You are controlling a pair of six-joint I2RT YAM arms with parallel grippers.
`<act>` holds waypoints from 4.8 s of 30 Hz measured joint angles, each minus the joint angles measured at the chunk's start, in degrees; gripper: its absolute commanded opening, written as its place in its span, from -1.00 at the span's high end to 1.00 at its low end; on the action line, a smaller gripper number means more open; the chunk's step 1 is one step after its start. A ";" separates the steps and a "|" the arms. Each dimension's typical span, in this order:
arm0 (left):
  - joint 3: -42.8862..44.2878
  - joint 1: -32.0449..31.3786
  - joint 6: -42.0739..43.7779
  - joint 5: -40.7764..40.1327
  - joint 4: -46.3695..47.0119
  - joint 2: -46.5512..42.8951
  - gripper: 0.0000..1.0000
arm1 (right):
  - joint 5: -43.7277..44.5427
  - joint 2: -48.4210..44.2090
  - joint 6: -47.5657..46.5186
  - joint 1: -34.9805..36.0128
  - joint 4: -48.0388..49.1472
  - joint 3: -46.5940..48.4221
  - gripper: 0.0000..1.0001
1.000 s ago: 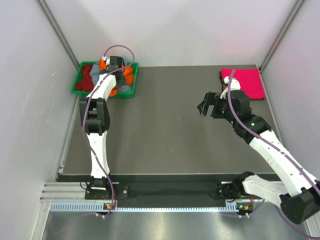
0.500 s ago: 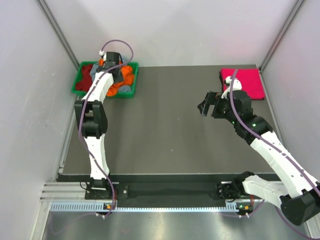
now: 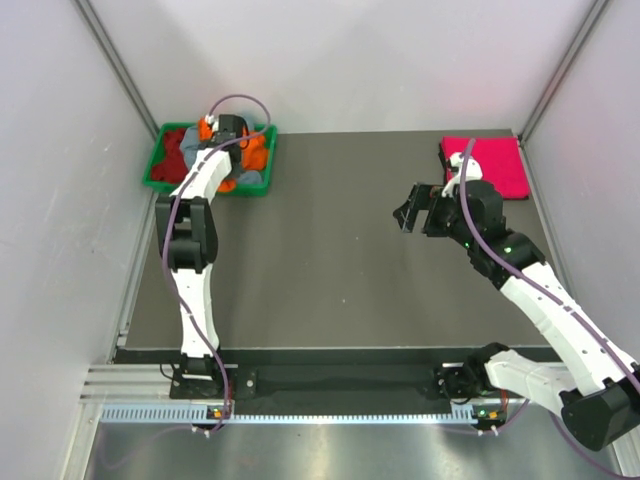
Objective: Fold and stack the t-shirts
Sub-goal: Grab the tshirt from the pile, then move the tshirt to the center of the board, then flatten the tshirt out
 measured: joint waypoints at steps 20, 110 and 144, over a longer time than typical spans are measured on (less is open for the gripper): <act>-7.10 -11.06 -9.49 32.22 12.87 -44.54 1.00 | -1.84 -0.37 3.32 -0.39 -1.64 4.22 -0.99; -18.05 -15.10 -9.29 21.33 -1.70 -20.24 -0.17 | 3.04 43.60 0.09 -1.86 0.28 30.91 0.14; -64.30 -21.16 -16.87 49.53 16.74 -48.35 -0.25 | 0.59 1.95 57.16 30.99 0.13 -33.20 0.23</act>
